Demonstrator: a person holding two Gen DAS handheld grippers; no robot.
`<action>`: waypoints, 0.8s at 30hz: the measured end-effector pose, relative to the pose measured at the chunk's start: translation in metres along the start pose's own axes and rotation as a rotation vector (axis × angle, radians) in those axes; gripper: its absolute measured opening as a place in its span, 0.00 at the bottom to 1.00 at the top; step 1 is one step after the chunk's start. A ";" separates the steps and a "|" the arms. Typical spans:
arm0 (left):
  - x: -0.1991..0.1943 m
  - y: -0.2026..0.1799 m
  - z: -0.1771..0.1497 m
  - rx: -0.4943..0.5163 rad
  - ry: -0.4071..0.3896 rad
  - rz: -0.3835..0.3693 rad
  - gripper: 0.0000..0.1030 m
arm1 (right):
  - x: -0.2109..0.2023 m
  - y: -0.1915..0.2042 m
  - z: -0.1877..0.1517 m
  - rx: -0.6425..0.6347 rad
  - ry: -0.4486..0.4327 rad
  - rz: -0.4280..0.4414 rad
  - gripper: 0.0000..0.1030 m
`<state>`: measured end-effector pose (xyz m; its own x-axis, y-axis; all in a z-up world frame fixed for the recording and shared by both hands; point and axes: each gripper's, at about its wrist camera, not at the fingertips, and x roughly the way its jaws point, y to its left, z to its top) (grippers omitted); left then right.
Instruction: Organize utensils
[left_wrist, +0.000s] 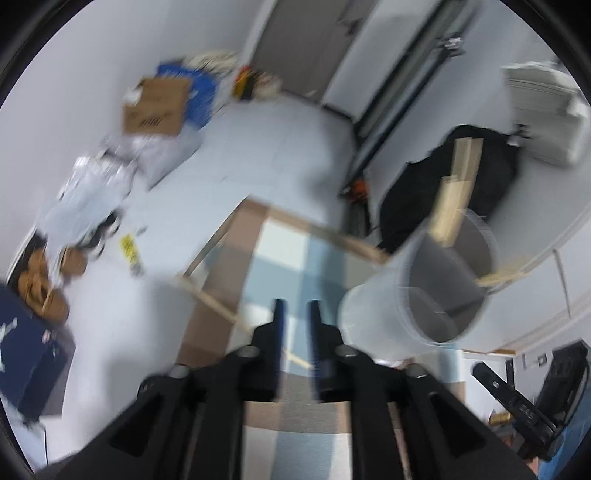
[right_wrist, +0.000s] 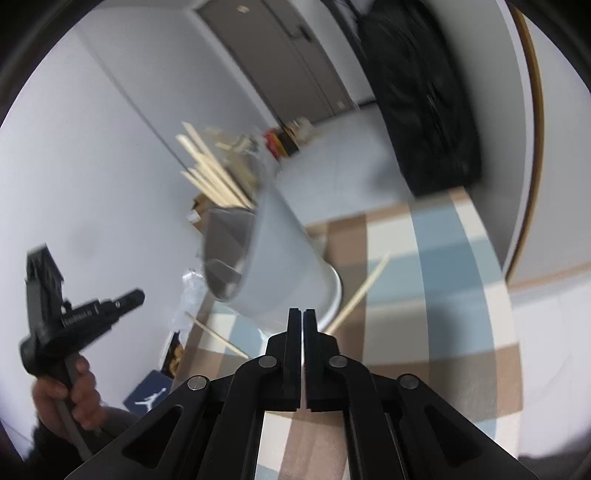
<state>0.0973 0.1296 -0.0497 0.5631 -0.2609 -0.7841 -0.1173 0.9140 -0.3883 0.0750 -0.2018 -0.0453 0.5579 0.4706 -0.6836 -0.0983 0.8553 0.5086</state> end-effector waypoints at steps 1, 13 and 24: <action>0.008 0.003 0.000 -0.016 0.029 0.023 0.44 | 0.003 -0.006 0.000 0.026 0.010 0.006 0.03; 0.085 0.029 0.012 -0.135 0.169 0.359 0.48 | 0.016 -0.027 0.006 0.119 0.031 0.010 0.23; 0.082 0.037 0.018 -0.144 0.060 0.345 0.03 | 0.034 -0.056 0.015 0.208 0.096 -0.007 0.36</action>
<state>0.1536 0.1470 -0.1199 0.4224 0.0333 -0.9058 -0.4077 0.8995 -0.1571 0.1117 -0.2371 -0.0897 0.4763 0.4915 -0.7291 0.0826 0.8005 0.5936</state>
